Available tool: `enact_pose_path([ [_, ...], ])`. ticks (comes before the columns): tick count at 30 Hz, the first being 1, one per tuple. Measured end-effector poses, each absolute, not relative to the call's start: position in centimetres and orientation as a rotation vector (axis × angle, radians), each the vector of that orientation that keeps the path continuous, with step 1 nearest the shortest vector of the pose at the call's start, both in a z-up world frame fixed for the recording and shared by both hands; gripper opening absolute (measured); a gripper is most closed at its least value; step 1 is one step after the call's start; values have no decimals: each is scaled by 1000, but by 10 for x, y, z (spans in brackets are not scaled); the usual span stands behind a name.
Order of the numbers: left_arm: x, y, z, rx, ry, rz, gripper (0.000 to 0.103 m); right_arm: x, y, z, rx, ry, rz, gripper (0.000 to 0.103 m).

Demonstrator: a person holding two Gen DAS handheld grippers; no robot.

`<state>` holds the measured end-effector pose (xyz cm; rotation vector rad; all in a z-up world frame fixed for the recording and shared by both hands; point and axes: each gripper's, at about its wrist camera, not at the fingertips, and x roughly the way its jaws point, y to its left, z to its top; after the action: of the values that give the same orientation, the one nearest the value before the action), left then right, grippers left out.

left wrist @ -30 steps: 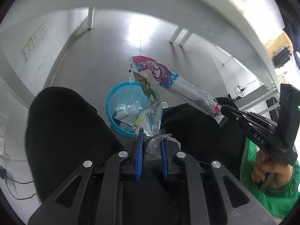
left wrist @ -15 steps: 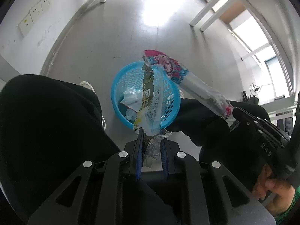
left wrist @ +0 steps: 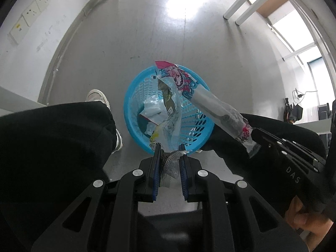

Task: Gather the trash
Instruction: 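Open the left tool over the wastebasket while the right tool releases the bottle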

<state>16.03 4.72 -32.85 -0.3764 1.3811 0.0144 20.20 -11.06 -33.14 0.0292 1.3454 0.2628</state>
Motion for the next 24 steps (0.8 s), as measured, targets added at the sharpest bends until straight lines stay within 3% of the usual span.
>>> enact_pose_path([
  [24, 245, 55, -439, -449, 1659, 146, 16, 276, -128, -449, 117, 1578, 27, 5],
])
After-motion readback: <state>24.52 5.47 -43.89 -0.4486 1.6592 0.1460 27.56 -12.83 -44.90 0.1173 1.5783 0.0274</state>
